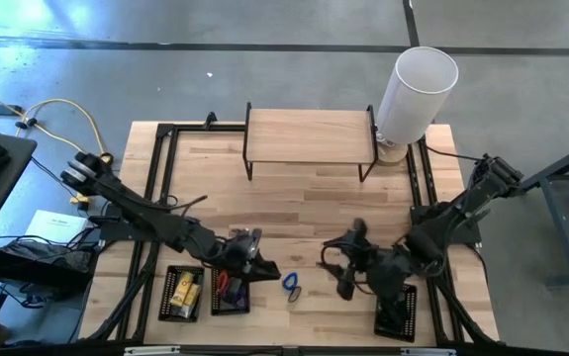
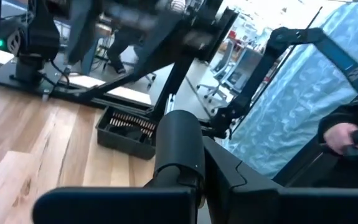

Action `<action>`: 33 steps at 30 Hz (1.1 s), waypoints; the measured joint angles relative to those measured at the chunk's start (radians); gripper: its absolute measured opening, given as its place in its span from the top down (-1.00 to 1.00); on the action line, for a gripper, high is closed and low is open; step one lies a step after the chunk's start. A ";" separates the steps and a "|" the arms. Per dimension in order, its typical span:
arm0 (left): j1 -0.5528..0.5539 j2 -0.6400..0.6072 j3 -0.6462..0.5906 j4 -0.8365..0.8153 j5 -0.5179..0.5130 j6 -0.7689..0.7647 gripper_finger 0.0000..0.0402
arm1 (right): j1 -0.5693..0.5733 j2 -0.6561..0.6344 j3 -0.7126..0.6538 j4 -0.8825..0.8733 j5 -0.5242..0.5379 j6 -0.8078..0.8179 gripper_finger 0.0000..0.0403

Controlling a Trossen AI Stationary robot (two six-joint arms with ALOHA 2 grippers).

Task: Pick & Place Office Desk Supplies
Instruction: Put the black rubber band into the right black basket

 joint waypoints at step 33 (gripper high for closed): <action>0.042 0.085 0.000 -0.034 -0.109 0.072 1.00 | -0.278 0.174 0.000 0.503 -0.513 -0.326 0.05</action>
